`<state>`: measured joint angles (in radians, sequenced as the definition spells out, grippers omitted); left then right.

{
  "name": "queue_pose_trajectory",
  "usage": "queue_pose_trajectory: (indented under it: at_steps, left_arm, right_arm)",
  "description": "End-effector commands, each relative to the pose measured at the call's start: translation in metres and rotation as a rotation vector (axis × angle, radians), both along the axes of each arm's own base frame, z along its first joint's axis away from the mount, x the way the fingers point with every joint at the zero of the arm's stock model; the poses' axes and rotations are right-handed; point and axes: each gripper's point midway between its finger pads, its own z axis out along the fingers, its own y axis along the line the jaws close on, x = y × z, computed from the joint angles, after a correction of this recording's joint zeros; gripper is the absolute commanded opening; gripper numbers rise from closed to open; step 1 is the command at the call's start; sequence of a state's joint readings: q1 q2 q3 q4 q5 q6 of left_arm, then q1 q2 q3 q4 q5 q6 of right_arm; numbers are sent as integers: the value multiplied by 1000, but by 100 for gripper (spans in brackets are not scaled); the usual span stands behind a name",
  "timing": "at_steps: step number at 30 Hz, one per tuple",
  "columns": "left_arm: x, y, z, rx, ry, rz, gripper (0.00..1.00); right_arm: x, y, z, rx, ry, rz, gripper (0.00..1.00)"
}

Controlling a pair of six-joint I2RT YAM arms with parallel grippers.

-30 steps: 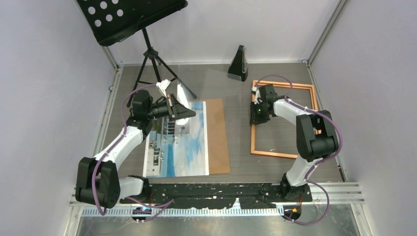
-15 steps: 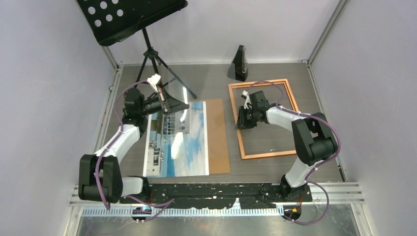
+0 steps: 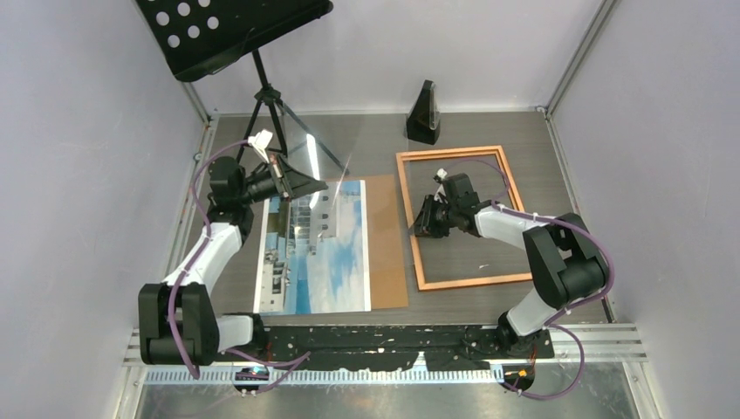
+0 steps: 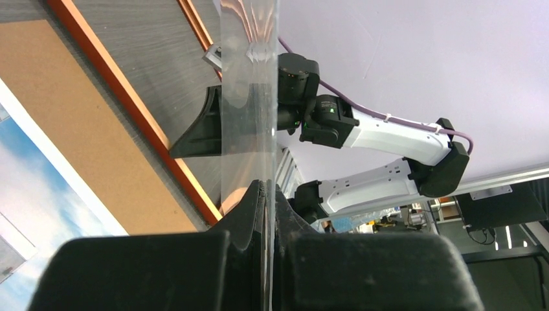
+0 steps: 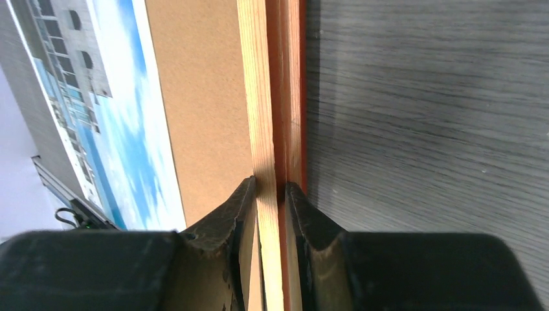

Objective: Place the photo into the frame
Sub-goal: Move the photo frame to the center of the board.

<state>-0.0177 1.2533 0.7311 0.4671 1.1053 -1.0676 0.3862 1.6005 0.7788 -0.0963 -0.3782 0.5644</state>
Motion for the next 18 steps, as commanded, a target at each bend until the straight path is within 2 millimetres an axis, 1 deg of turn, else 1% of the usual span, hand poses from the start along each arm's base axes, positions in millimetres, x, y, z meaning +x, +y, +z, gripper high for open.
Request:
queue_pose_trajectory:
  at_steps: [1, 5, 9, 15, 18]
  left_arm:
    - [-6, 0, 25, 8, -110, -23, 0]
    - [-7, 0, 23, 8, -112, -23, 0]
    - [-7, 0, 24, 6, -116, -23, 0]
    - [-10, 0, 26, 3, -124, -31, 0]
    - [-11, 0, 27, 3, -126, -33, 0]
  right_arm:
    - [20, 18, 28, 119, -70, -74, 5]
    - [26, 23, 29, 141, -68, -98, 6]
    - [31, 28, 25, 140, -65, -113, 5]
    - [37, 25, 17, 114, -73, -132, 5]
    - [40, 22, 17, 98, -87, -130, 5]
